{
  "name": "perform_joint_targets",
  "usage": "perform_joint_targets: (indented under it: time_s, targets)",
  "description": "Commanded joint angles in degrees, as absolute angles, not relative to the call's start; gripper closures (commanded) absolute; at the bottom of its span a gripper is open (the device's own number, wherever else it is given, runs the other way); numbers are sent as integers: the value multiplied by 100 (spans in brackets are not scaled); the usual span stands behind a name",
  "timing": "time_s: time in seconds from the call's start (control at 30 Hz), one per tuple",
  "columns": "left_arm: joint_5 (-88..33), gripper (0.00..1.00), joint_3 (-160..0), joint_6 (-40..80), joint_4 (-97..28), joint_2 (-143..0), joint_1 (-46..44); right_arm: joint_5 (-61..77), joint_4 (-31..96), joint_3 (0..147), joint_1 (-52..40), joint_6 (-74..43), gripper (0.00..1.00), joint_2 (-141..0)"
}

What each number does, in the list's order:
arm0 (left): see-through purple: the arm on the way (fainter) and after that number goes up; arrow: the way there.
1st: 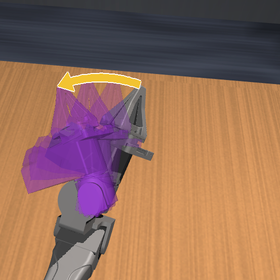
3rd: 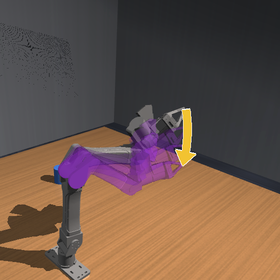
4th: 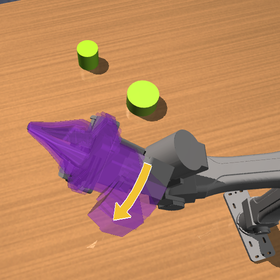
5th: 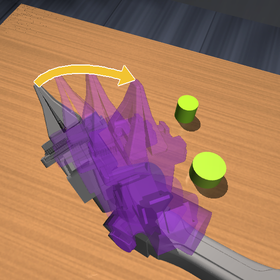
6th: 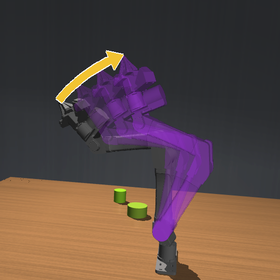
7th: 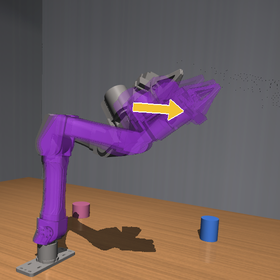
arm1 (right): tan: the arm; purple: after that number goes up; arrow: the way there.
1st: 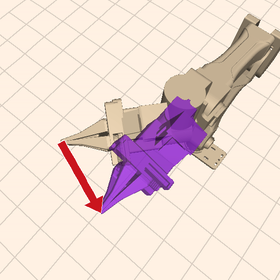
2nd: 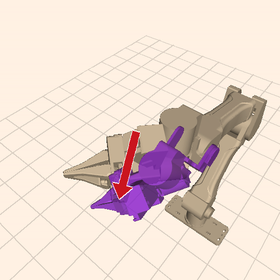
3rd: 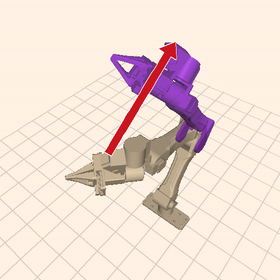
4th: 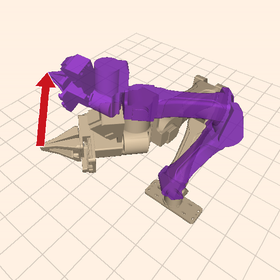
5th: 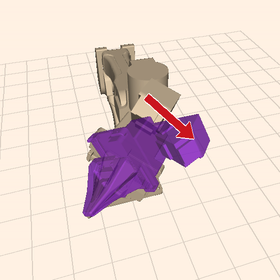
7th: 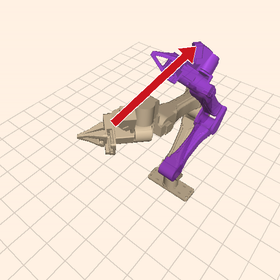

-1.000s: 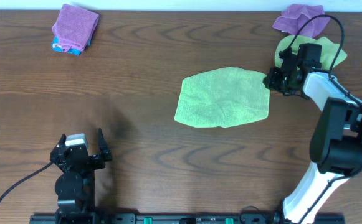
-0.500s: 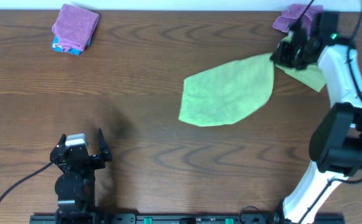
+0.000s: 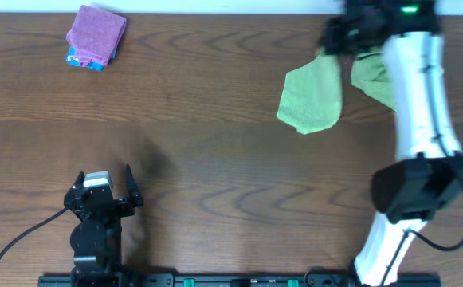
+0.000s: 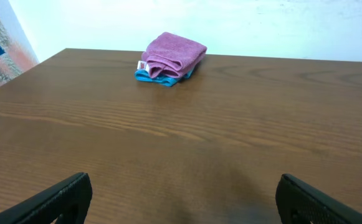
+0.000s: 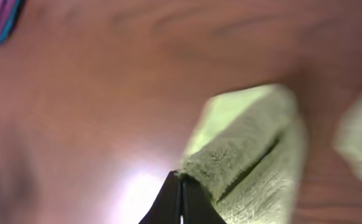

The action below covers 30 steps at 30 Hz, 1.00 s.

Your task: Fold the cloth

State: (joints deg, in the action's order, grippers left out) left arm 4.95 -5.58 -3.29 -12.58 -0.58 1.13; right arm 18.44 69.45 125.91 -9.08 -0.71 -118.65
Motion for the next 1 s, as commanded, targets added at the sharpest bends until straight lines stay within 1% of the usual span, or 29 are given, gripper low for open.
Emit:
perform_joint_targets:
  time_s: [0.0,0.1,0.13,0.2,0.23,0.3,0.37,0.5,0.63,0.67,0.73,0.87,0.97]
  targets:
    - [596,5,-399,-410,-1304,-25,148,1988,7122,12654,-1935,338,99,-11841]
    - [596,5,-399,-410,-1304,-25,148,1328,7196,12654,-2733,375,99,-11841]
    - [596,5,-399,-410,-1304,-25,148,1107,7203,12654,-2884,397,96,-11841]
    - [596,5,-399,-410,-1304,-25,148,624,7229,12654,-3148,578,44,-11841]
    - [596,5,-399,-410,-1304,-25,148,421,7236,12654,-3216,589,24,-11841]
    - [596,5,-399,-410,-1304,-25,148,89,7255,12654,-3267,589,21,-11841]
    - [596,5,-399,-410,-1304,-25,148,3,7271,12654,-3240,589,15,-11841]
    - [596,5,-399,-410,-1304,-25,148,1,7286,12645,-2939,611,15,-11843]
    - [596,5,-399,-410,-1304,-25,148,16,7260,12387,-2436,642,20,-11920]
    - [596,5,-399,-410,-1304,-25,148,49,7262,12261,-2285,727,24,-11983]
    - [596,5,-399,-410,-1304,-25,148,158,7264,12116,-2121,895,27,-12119]
    - [596,5,-399,-410,-1304,-25,148,414,7216,11902,-1973,1577,28,-12495]
    - [596,5,-399,-410,-1304,-25,148,578,7220,11900,-1975,1848,29,-12807]
